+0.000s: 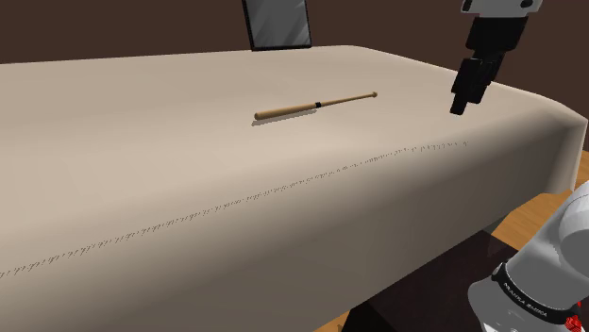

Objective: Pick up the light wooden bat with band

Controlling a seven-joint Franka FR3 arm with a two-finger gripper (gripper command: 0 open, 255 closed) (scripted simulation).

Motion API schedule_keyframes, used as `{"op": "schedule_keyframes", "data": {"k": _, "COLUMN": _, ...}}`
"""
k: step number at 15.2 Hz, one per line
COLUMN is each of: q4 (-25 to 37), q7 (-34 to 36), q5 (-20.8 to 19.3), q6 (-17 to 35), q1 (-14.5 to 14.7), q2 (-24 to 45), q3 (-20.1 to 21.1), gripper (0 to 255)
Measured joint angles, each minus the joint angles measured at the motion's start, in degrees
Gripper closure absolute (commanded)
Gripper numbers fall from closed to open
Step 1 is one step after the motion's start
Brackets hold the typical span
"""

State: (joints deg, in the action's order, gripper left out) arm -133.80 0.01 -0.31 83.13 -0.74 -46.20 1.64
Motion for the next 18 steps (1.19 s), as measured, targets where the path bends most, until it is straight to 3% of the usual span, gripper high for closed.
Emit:
{"op": "schedule_keyframes", "data": {"k": 3, "q4": 1.07, "q7": -3.33, "q5": -0.7, "q6": 1.58, "q1": 0.87, "q2": 2.55, "q3": -1.26, "gripper": 0}}
{"op": "schedule_keyframes", "data": {"k": 9, "q4": 8.35, "q7": -20.34, "q5": -2.82, "q6": 6.93, "q1": 4.92, "q2": 14.8, "q3": -7.07, "gripper": 0}}
{"op": "schedule_keyframes", "data": {"k": 18, "q4": 23.46, "q7": -46.0, "q5": -0.41, "q6": 11.79, "q1": 10.53, "q2": 34.83, "q3": -11.81, "gripper": 0}}
